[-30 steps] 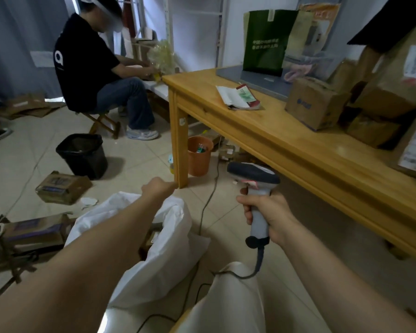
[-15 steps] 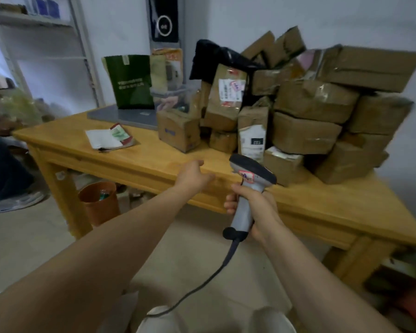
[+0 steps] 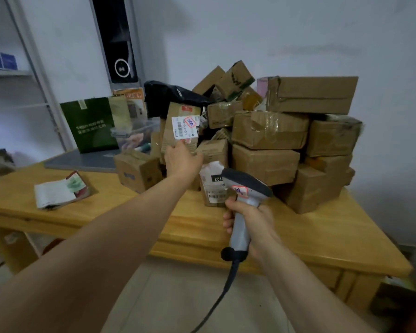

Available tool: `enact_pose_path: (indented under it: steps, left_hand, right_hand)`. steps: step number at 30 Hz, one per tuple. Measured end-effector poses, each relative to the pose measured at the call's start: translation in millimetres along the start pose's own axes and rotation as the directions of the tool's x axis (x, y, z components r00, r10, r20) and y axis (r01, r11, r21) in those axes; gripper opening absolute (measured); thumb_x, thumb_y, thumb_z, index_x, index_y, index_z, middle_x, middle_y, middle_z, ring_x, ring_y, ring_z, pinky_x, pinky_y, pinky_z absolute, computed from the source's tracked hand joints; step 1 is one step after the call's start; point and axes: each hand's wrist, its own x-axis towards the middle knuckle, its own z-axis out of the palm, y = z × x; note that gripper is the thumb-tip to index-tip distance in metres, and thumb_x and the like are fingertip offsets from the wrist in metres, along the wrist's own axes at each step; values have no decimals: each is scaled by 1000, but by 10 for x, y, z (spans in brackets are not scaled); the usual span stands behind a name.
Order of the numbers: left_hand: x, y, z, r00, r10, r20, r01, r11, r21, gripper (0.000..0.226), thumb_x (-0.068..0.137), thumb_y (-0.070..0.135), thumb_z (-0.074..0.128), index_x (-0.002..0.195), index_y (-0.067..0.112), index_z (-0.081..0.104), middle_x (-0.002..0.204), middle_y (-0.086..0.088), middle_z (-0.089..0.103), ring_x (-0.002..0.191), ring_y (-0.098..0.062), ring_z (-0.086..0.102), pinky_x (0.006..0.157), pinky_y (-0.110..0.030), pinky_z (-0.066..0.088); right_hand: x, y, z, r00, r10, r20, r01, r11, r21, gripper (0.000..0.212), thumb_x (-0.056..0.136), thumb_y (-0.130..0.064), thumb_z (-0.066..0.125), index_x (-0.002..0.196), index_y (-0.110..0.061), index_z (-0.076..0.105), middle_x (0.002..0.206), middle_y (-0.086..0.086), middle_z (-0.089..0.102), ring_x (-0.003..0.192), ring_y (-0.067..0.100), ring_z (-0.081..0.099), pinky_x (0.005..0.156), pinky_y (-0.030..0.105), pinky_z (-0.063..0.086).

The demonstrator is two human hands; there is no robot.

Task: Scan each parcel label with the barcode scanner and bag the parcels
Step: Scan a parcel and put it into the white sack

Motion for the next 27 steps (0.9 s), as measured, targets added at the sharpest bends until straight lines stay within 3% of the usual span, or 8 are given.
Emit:
enact_pose_path:
  steps: [4,7,11,13,15,19,24,27]
  left_hand:
    - [377,6,-113,992,-54,-112,67,992,111,62,86,41,64,135,7,44,137,-19,43,129,-37,38,104,-44,35]
    - [549,21,-156,988,-128,-87,146,961,236,81,87,49,63,144,2,30,148,-22,29,138,-39,24,111,-46,24]
    - [780,87,-109,981,-185,-61,194,957,215,91,83,43,69,148,3,19,151,-22,23,140,-37,21,110,-47,27]
    - [946,131,-113,989,-113,-91,132,961,241,81,86,32,68,148,7,22,150,-21,26,139,-37,24,109,-48,28]
    - [1148,162,-162,987,78,-138,-29,944,328,70,88,17,63,147,8,26,149,-19,28,137,-35,27,109,-47,30]
    - [1584,248,-312,883,462,-79,-324,724,608,57,87,2,59,140,5,40,145,-14,37,135,-29,32,109,-41,35]
    - [2042,392,-349,793,600,110,-437,432,789,54,90,6,58,140,8,39,142,-11,43,135,-27,33,109,-41,35]
    - [2225,379,-308,811,564,159,-409,351,842,50,94,13,55,140,13,37,135,-10,50,128,-28,42,103,-40,36]
  right_hand:
    - [207,-167,203,998,-40,53,39,999,19,5,84,-3,66,80,-1,63,59,13,62,47,20,57,48,27,45]
    - [365,-233,345,995,-66,81,65,998,9,7,83,-5,67,78,-1,64,57,10,63,47,19,58,49,28,48]
    - [561,-244,449,991,-62,119,63,998,-7,10,83,-7,68,82,3,64,58,11,63,47,20,58,52,31,49]
    - [632,-244,471,988,-64,141,66,998,-12,9,84,-6,67,84,2,64,60,11,63,48,20,58,52,30,47]
    - [696,-268,514,986,-65,154,67,998,-10,6,84,-5,67,82,0,65,60,12,62,48,21,58,50,29,45]
    - [879,-388,724,985,-76,156,84,995,-45,10,84,-7,67,78,0,64,57,10,62,46,18,57,47,26,45]
    - [1162,-539,1034,977,-49,205,50,999,2,17,87,-9,64,99,4,62,52,5,61,41,15,56,42,23,44]
    - [1298,-517,1104,973,-33,230,38,999,-17,23,86,-11,66,102,5,60,52,5,62,42,15,56,42,23,44]
